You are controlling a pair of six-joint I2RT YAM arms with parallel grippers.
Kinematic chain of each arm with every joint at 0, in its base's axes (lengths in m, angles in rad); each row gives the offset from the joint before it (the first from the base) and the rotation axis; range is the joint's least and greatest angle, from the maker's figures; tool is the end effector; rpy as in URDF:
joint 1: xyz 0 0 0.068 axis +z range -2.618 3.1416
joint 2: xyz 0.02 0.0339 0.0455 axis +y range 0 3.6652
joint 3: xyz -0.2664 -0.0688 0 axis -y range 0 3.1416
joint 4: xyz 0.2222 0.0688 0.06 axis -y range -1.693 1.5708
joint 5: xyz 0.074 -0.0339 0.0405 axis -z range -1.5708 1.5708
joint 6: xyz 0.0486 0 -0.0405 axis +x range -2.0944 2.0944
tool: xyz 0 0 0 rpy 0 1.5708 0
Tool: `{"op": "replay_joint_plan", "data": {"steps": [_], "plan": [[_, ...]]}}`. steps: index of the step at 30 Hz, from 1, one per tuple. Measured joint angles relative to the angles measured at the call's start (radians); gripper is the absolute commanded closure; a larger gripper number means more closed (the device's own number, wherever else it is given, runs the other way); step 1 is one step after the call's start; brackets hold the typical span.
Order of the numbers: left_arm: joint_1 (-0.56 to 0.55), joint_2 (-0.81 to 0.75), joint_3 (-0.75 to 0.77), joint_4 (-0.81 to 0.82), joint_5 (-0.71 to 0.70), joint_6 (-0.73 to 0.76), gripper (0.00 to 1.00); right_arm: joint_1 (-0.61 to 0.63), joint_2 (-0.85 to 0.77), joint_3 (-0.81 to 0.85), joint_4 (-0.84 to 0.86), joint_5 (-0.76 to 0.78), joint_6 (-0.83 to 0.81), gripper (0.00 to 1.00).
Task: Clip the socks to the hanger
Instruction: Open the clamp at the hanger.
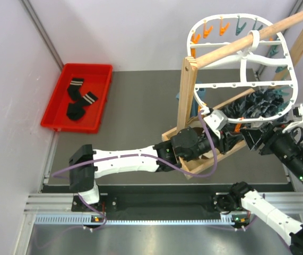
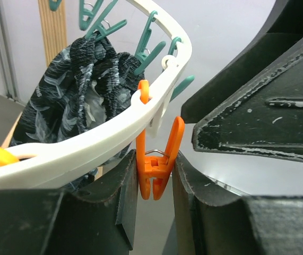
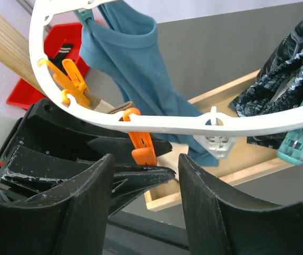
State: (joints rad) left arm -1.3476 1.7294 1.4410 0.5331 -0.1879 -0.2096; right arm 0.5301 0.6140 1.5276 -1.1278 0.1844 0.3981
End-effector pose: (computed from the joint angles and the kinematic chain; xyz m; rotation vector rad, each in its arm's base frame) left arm 0.0997 -0.3981 0.4004 0.6213 1.2896 -1.1826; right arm 0.0127 -0.0029 0.4537 0.0151 1.8092 0.5016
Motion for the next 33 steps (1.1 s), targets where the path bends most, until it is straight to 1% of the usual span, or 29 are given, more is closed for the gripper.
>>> {"op": "replay_joint_plan", "data": {"steps": [5,8,12,13,16,17,19,20,23,27,33], "plan": [[0.002,-0.013,-0.013,-0.012,0.008,-0.033,1.00,0.000,0.008,-0.012,0.015,-0.022,0.014,0.52],[0.003,-0.013,-0.015,-0.012,0.010,-0.044,1.00,0.000,0.009,-0.037,0.034,-0.026,0.018,0.61],[0.004,-0.018,-0.022,-0.011,0.016,-0.053,1.00,0.000,0.010,-0.066,0.047,-0.028,0.023,0.66],[0.005,-0.020,-0.024,-0.011,0.017,-0.054,1.00,0.000,0.010,-0.074,0.050,-0.028,0.024,0.68],[0.006,-0.022,-0.024,-0.011,0.026,-0.055,1.00,0.000,0.011,-0.089,0.063,-0.032,0.023,0.83],[0.006,-0.022,-0.026,-0.012,0.028,-0.055,0.97,0.000,0.011,-0.090,0.065,-0.031,0.021,0.92],[0.010,-0.025,-0.027,-0.018,0.039,-0.055,0.79,0.000,0.011,-0.094,0.065,-0.027,0.015,0.99],[0.012,-0.027,-0.028,-0.021,0.046,-0.055,0.60,0.000,0.011,-0.094,0.066,-0.028,0.013,1.00],[0.027,-0.042,-0.033,-0.040,0.099,-0.074,0.45,0.000,0.011,-0.093,0.067,-0.032,0.003,1.00],[0.089,-0.090,-0.057,-0.075,0.278,-0.145,0.43,0.000,0.012,-0.092,0.067,-0.033,-0.031,1.00],[0.179,-0.146,-0.073,-0.098,0.477,-0.190,0.42,0.000,0.013,-0.087,0.067,-0.059,-0.064,1.00]]}}
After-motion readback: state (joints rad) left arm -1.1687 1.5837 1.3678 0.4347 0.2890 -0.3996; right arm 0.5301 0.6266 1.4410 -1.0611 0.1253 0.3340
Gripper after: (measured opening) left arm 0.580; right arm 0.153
